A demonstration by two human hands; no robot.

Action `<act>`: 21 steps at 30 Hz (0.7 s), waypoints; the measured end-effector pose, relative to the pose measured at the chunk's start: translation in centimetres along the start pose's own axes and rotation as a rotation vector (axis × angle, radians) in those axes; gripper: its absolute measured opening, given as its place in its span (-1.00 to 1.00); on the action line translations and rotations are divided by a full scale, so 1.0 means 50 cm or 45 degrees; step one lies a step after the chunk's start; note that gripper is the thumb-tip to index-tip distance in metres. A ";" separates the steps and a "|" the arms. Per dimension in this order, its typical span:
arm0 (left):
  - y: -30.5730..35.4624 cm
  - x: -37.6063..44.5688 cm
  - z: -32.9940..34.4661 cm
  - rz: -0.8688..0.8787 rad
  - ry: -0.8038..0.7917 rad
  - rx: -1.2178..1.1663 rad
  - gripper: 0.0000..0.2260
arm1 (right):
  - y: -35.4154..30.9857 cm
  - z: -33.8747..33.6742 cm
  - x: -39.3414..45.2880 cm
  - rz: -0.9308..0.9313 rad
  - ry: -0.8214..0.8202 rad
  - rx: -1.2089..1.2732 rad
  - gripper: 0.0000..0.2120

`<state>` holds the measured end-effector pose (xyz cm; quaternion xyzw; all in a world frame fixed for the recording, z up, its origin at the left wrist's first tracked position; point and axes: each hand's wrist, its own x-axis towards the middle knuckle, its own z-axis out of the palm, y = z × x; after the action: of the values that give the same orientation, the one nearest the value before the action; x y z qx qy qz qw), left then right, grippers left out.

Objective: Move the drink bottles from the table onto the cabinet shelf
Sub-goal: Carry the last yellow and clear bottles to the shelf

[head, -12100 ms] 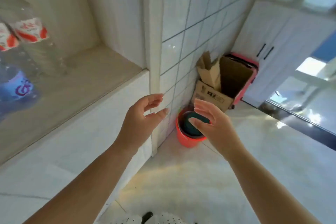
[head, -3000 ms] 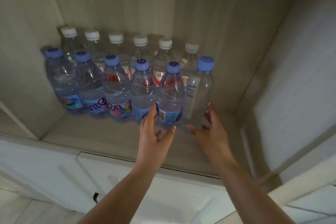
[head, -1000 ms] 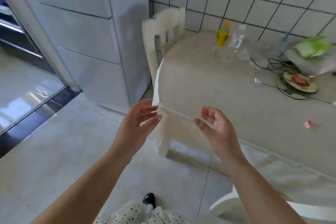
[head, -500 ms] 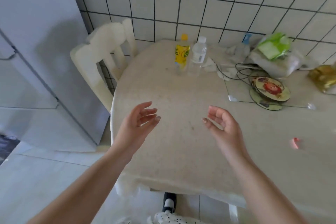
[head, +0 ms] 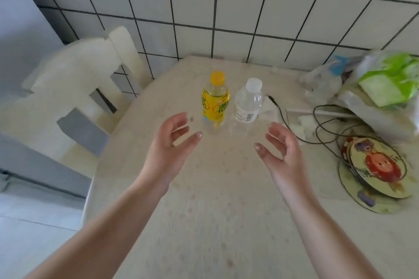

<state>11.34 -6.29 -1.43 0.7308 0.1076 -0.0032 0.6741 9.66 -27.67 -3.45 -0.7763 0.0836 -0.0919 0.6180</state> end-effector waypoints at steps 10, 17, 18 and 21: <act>-0.050 0.217 0.109 0.111 -0.097 0.217 -0.14 | 0.063 0.066 0.203 0.041 -0.015 -0.125 -0.16; -0.065 0.255 0.121 0.254 -0.116 0.208 -0.33 | 0.073 0.079 0.224 0.013 -0.061 -0.038 -0.34; -0.066 0.253 0.119 0.261 -0.107 0.207 -0.36 | 0.072 0.080 0.221 0.016 -0.054 -0.036 -0.35; -0.065 0.236 0.107 0.249 -0.075 0.197 -0.40 | 0.063 0.082 0.207 0.035 -0.037 -0.008 -0.37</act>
<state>23.11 -9.56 -6.87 0.7873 0.0156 0.0328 0.6155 20.65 -27.02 -6.99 -0.7783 0.0855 -0.0719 0.6178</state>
